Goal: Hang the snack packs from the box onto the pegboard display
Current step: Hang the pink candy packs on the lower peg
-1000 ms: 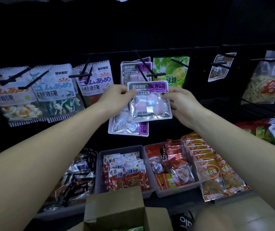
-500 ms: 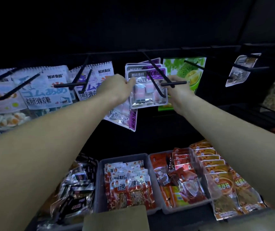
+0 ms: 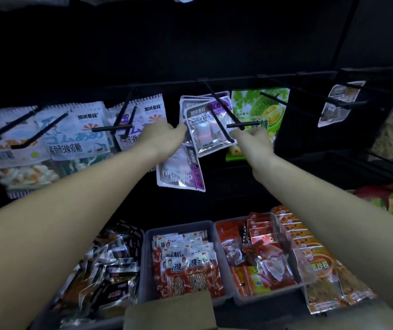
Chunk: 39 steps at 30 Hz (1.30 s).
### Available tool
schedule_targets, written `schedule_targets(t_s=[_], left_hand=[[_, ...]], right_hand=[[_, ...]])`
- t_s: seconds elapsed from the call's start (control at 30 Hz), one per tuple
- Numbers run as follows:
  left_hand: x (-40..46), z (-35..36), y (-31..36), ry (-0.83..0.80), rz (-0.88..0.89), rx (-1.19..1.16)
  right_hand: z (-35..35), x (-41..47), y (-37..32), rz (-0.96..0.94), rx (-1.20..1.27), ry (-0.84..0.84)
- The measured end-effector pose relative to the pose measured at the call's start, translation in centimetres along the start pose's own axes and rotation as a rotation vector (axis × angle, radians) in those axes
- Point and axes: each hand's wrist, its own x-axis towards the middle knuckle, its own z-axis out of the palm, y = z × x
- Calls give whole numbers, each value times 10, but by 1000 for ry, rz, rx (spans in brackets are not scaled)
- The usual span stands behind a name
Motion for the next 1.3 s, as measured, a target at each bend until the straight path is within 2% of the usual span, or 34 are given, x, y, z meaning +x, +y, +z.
schedule_targets(t_s=[0.13,0.23,0.3,0.37,0.43,0.57,0.7,0.9,1.3], left_hand=[[-44,0,-11,-41,-17,-70],[-74,3,-21,-67,-1,-181],[-90,6,-24,-70,1,-289],[-104,8,-24,-56,12,-362],[-114,9,-21,-35,26,-402],[-122,5,-12,-25,52,-429],[-121,4,2,-51,55,-399],[-122,0,24,-42,156,-362],[-104,5,31,-19,140,-299]], right_hand=[[-11,-46,21,58,-9,-86],[-16,-80,30,237,84,-320],[-21,-101,36,291,83,-525],[-24,-116,40,297,111,-631],[-28,-123,41,269,185,-588],[-40,-119,33,184,313,-380],[-55,-115,16,53,357,-275],[-60,-111,-3,-57,345,-184],[-60,-96,-2,-36,318,-135]])
